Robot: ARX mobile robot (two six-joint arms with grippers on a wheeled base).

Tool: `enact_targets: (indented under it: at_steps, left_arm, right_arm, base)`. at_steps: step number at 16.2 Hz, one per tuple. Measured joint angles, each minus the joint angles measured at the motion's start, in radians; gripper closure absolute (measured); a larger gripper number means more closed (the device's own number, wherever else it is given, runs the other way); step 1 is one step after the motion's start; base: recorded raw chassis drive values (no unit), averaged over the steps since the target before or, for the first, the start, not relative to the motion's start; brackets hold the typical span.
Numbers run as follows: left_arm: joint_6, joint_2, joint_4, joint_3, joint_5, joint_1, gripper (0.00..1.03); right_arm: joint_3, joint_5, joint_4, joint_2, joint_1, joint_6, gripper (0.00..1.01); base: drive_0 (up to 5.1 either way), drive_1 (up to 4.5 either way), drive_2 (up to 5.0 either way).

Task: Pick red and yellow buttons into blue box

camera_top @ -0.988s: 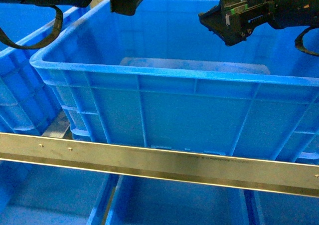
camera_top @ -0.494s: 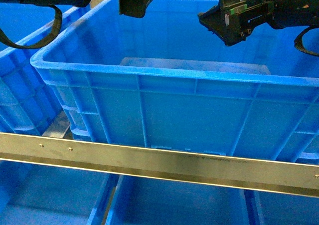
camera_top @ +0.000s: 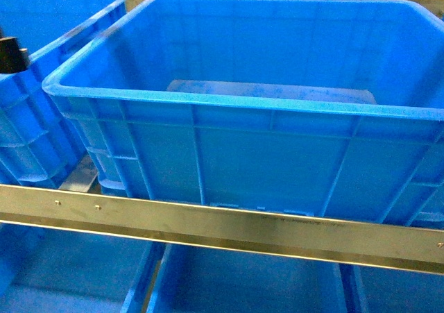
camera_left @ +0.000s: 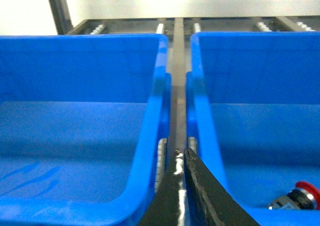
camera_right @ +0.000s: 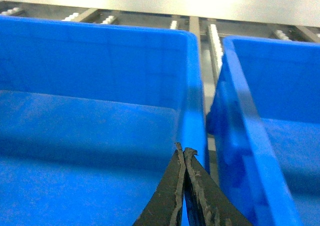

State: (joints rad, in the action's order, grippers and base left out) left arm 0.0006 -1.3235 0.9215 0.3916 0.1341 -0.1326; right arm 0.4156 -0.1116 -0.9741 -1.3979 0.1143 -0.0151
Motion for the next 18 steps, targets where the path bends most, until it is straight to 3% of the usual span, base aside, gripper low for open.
enact_targets:
  at_steps: [3,7,8,9,12,13,18]
  left_arm:
    - [0.001,0.150,-0.005,-0.148,-0.043,0.037,1.01]
    - [0.001,0.236,-0.031,-0.209,-0.057,0.059,1.01]
    - [0.001,0.276,-0.045,-0.231,-0.079,0.079,1.01]
    - [0.001,0.325,-0.069,-0.257,-0.127,0.125,1.01]
    - [0.000,0.445,-0.138,-0.306,-0.134,0.131,1.01]
    - [0.000,0.440,-0.068,-0.340,-0.134,0.131,1.01]
    - [0.000,0.624,-0.242,-0.377,-0.134,0.132,1.01]
  right_arm:
    - [-0.154,0.035,0.004,0.156,-0.032,0.000,0.99]
    - [-0.221,0.051,0.028,0.244,-0.056,0.000,0.99]
    - [-0.245,0.104,0.044,0.286,-0.098,0.000,0.99]
    - [-0.270,0.105,0.067,0.335,-0.117,0.001,0.99]
    - [-0.343,0.112,0.050,0.398,-0.114,0.001,0.99]
    - [-0.369,0.112,0.093,0.433,-0.114,0.001,0.99]
    - [-0.397,0.112,0.255,0.650,-0.114,0.000,0.99]
  base:
    - [0.0,0.00,0.0]
    - [0.0,0.00,0.0]
    - [0.0,0.00,0.0]
    - [0.0,0.00,0.0]
    - [0.0,0.00,0.0]
    - [0.0,0.00,0.0]
    - [0.0,0.00,0.0]
